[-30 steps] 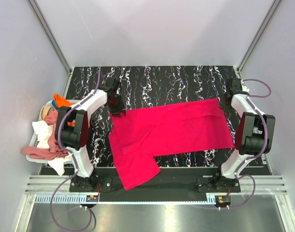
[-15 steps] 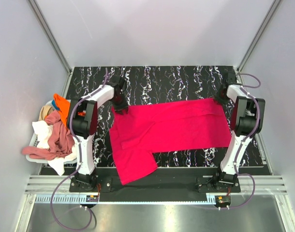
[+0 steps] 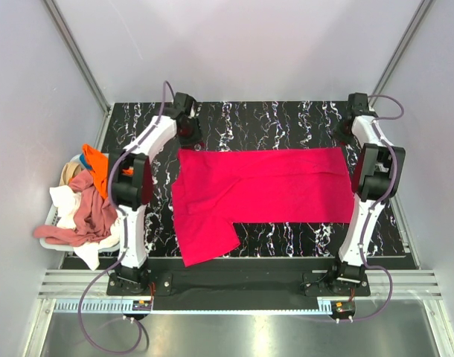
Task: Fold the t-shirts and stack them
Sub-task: Fold the tshirt
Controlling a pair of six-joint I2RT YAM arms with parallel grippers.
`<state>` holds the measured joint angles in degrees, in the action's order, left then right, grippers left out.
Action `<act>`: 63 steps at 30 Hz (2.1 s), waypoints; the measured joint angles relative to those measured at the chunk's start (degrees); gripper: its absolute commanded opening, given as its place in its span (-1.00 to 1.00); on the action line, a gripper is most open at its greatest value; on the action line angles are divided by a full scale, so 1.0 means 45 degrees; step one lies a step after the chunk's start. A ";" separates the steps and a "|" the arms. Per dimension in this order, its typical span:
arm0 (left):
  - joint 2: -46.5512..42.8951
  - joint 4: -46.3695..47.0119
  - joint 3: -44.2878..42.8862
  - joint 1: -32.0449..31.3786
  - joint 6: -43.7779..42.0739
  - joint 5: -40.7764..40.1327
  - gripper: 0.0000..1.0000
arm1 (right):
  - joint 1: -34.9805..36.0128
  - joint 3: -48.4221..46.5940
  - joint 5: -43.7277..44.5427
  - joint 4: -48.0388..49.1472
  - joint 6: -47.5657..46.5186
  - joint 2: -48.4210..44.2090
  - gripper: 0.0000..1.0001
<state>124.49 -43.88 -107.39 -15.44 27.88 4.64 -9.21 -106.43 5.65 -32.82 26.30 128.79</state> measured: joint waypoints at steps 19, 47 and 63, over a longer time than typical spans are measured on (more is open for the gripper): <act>-0.2827 -0.0117 0.4818 0.1817 -0.0204 0.0879 -1.00 | 0.7834 0.8811 -0.2948 0.3502 0.5824 -0.6688 0.13; -0.1831 0.0131 0.5367 0.1739 -0.0083 0.0049 -1.00 | 1.1108 0.8369 -0.2492 0.5255 0.7699 -0.3857 -1.00; -0.1627 -0.0078 0.5013 0.1690 -0.0034 -0.0408 -1.00 | 1.1123 0.8514 -0.1787 0.4775 0.6499 -0.5348 -1.00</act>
<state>117.16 -44.23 -84.84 -7.84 27.73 2.81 40.84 -68.12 -2.39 -11.33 55.55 104.73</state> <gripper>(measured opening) 0.008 0.011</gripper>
